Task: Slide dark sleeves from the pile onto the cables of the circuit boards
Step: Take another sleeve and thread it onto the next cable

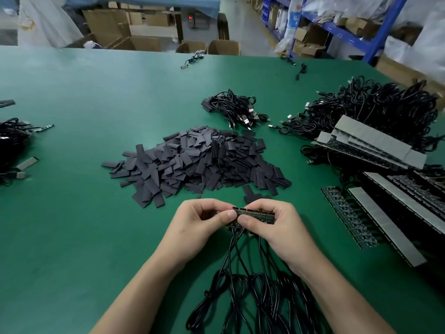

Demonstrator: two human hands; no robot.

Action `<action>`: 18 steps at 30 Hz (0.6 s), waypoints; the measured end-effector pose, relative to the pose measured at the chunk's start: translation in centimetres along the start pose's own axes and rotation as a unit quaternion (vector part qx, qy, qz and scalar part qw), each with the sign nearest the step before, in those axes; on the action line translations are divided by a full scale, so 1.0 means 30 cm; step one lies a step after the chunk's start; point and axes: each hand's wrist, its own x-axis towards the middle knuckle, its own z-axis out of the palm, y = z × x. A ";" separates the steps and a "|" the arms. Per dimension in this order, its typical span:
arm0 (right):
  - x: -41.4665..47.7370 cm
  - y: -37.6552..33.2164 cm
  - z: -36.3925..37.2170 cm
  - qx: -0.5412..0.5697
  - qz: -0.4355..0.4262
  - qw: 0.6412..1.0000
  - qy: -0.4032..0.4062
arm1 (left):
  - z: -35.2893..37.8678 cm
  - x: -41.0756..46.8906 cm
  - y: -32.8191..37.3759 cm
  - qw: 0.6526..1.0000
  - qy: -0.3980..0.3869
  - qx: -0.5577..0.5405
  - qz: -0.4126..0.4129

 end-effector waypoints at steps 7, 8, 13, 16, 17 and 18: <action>0.022 0.003 -0.001 0.044 -0.021 0.997 -0.052 | -0.028 0.008 0.004 0.999 -0.034 -0.029 -0.028; 0.024 0.003 -0.001 0.048 -0.023 0.997 -0.055 | -0.031 0.011 0.003 0.998 -0.038 -0.032 -0.031; 0.030 0.007 -0.003 0.064 -0.030 0.995 -0.066 | -0.031 0.017 0.005 0.996 -0.054 -0.054 -0.038; 0.036 0.008 -0.003 0.072 -0.032 0.995 -0.065 | -0.028 0.019 0.005 0.996 -0.049 -0.055 -0.040; 0.037 0.008 -0.004 0.075 -0.035 0.994 -0.065 | -0.027 0.019 0.005 0.996 -0.048 -0.056 -0.040; 0.038 0.009 -0.003 0.078 -0.037 0.994 -0.066 | -0.026 0.019 0.004 0.996 -0.047 -0.059 -0.040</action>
